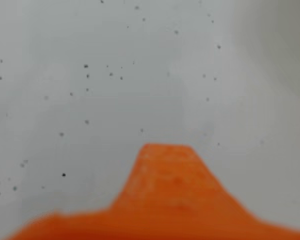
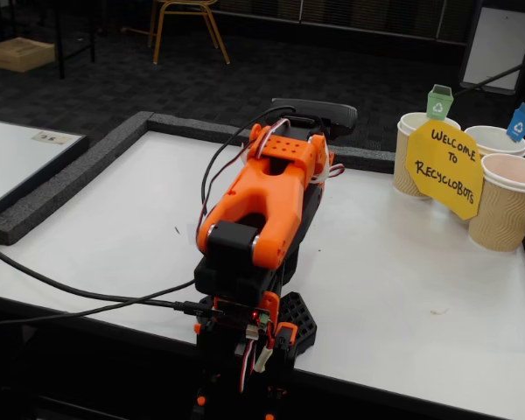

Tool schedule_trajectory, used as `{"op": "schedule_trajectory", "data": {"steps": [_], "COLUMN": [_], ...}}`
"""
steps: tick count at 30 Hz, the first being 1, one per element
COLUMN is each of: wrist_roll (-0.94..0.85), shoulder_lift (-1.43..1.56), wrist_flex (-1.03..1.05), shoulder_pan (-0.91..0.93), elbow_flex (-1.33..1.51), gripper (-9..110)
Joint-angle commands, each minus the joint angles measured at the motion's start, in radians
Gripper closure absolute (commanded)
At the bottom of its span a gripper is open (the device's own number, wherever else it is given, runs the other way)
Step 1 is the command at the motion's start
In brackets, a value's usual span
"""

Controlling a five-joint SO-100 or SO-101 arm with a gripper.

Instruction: Sort rubbish by color.

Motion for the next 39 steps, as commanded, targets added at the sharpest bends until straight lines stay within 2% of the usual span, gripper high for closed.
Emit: {"op": "schedule_trajectory", "data": {"steps": [1,9,15,24,31,34,39], "wrist_roll": [0.02,0.02,0.02,0.02,0.02,0.02,0.02], "shoulder_lift": [0.037,0.037,0.037,0.035,0.035,0.035,0.035], "wrist_flex": [0.041,0.118,0.143,0.144,0.144,0.144,0.144], "shoulder_pan": [-0.005,-0.026,-0.026,-0.021,-0.015,-0.015,-0.015], "elbow_flex": [-0.057,-0.074,-0.078,-0.08,-0.08,-0.08,-0.08], "gripper": [92,83,83,93,93,101,101]}}
